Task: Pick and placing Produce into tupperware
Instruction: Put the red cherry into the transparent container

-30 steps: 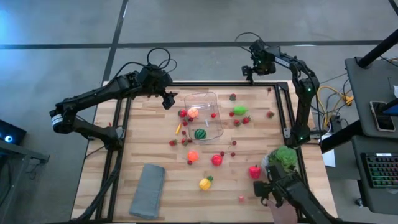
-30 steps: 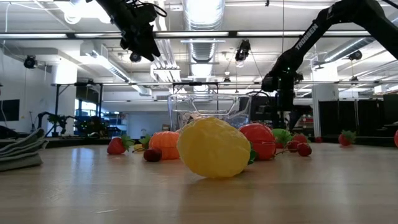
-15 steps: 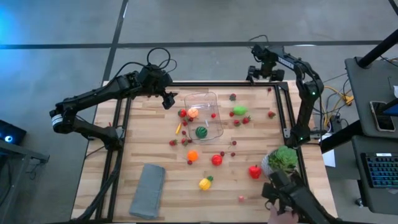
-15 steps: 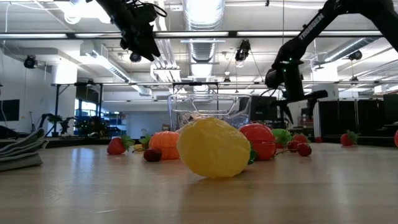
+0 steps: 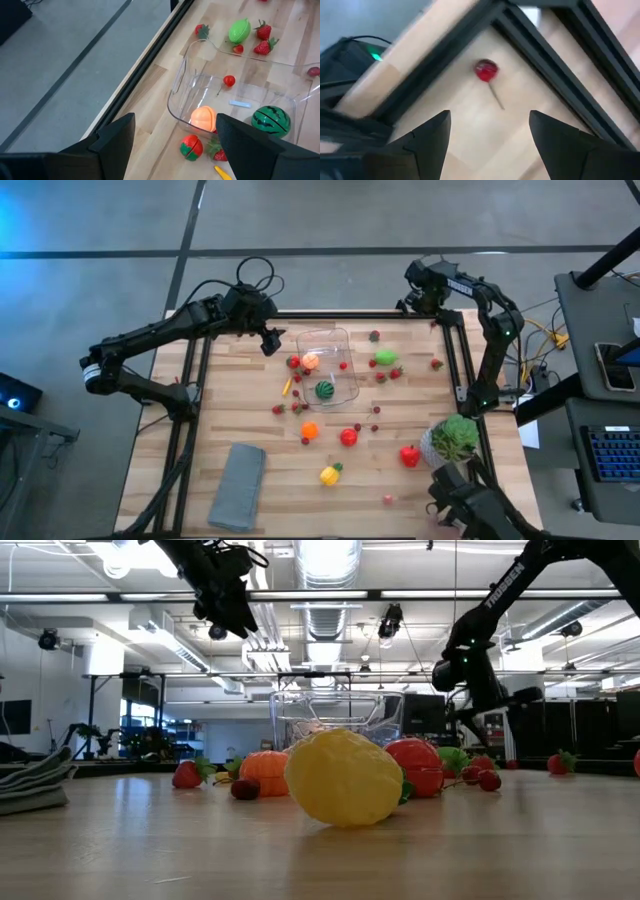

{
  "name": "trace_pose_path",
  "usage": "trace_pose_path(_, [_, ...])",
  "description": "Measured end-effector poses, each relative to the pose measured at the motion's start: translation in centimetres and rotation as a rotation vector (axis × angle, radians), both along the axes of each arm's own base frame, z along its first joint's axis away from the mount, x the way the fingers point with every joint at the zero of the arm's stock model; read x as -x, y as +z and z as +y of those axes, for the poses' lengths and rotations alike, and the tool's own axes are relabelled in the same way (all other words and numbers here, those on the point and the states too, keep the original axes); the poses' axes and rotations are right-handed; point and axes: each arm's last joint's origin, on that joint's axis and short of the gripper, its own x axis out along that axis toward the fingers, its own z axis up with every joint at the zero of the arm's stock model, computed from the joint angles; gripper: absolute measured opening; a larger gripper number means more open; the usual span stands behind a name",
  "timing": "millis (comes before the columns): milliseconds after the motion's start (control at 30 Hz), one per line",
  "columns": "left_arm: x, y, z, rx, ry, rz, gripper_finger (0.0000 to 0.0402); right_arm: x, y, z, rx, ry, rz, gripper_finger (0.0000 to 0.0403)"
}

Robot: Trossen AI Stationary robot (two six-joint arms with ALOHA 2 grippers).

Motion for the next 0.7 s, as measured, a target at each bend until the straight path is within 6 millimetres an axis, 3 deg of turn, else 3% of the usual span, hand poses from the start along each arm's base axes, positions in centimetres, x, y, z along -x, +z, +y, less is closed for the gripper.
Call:
trace_pose_path(267, [0.0,-0.2,0.1,0.000,-0.001,0.008,0.0263,0.4,-1.0,-0.1,0.076,-0.157,0.008,0.0263])
trace_pose_path(567, [0.1,-0.2,0.1,0.001,0.000,0.010,0.0263,1.0,-2.7,2.9,-0.017,-0.414,0.074,0.0263])
trace_pose_path(700, [0.1,-0.2,0.1,0.001,0.000,0.010,0.0263,1.4,-2.7,3.5,0.001,-0.437,0.095,0.0263])
